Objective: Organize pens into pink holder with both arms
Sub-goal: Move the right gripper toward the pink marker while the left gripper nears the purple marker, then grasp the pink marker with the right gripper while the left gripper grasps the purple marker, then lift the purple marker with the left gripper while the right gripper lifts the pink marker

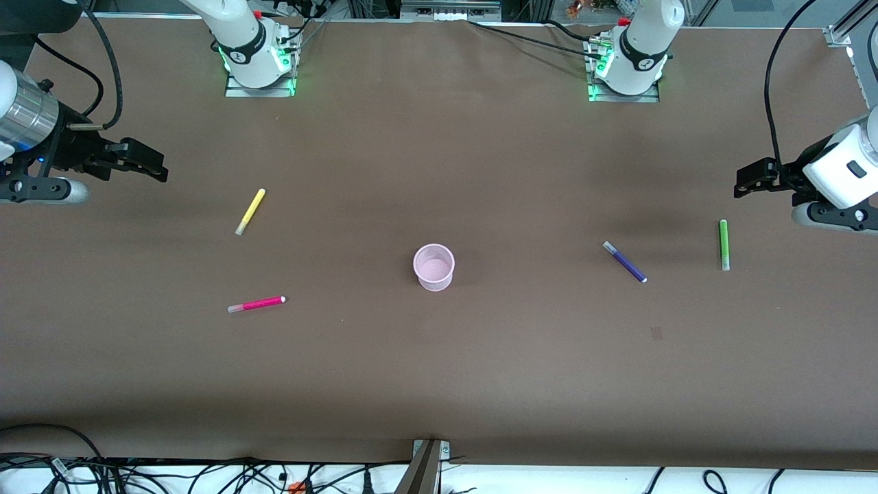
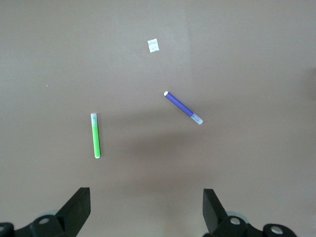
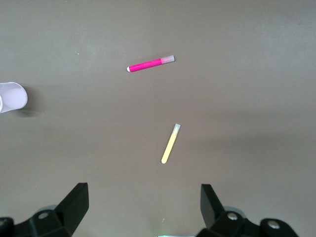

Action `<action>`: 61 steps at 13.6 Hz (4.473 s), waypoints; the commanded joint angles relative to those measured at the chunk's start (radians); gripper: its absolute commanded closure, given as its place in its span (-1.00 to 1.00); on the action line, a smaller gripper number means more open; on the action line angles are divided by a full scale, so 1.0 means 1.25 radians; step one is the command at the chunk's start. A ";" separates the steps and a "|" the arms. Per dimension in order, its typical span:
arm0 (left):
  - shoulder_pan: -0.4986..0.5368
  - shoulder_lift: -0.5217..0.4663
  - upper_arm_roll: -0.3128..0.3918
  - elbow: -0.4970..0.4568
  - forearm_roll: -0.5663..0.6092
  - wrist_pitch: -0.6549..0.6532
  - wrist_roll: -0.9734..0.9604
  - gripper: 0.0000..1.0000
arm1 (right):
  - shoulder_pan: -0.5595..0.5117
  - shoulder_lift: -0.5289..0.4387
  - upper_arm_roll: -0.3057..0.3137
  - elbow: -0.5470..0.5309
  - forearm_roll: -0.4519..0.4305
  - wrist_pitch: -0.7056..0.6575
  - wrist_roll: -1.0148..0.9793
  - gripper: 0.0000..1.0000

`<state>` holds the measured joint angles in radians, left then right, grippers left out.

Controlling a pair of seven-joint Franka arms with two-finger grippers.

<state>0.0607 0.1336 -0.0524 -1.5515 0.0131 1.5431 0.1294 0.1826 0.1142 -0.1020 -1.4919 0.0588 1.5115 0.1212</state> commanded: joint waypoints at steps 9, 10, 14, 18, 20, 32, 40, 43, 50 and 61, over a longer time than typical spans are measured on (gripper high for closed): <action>0.000 0.190 0.004 0.013 -0.066 0.069 -0.298 -1.00 | -0.004 0.129 0.007 0.011 0.018 0.035 0.142 -1.00; 0.002 0.208 0.004 0.009 -0.069 0.088 -0.342 -1.00 | -0.004 0.160 0.007 0.011 0.039 0.073 0.190 -1.00; -0.001 0.256 0.005 -0.078 -0.082 0.262 -0.623 -1.00 | 0.002 0.273 0.010 0.014 0.067 0.192 0.346 -1.00; -0.011 0.282 0.004 -0.209 -0.083 0.455 -0.815 -1.00 | 0.020 0.392 0.014 0.015 0.073 0.363 0.464 -1.00; -0.015 0.311 0.004 -0.233 -0.083 0.493 -0.815 -1.00 | 0.020 0.445 0.014 0.015 0.111 0.430 0.507 -1.00; -0.049 0.385 0.003 -0.244 -0.083 0.555 -0.803 0.16 | 0.039 0.555 0.014 0.001 0.148 0.575 0.549 -0.77; -0.046 0.382 0.001 -0.239 -0.087 0.546 -0.769 1.00 | 0.032 0.562 0.015 -0.024 0.150 0.565 0.512 0.16; -0.041 0.367 0.001 -0.207 -0.087 0.497 -0.769 1.00 | 0.033 0.560 0.015 -0.023 0.153 0.557 0.509 0.24; -0.047 0.263 -0.084 -0.039 -0.139 0.336 -0.940 1.00 | 0.038 0.560 0.017 -0.024 0.154 0.547 0.496 0.53; -0.322 0.367 -0.140 0.068 0.127 0.685 -1.434 1.00 | 0.036 0.520 0.032 0.006 0.284 0.420 0.497 0.99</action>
<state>-0.2990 0.5476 -0.2394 -1.5105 0.0767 2.3545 -1.6161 0.2310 0.8017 -0.0703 -1.4911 0.3255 2.1224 0.7629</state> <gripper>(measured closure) 0.824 0.819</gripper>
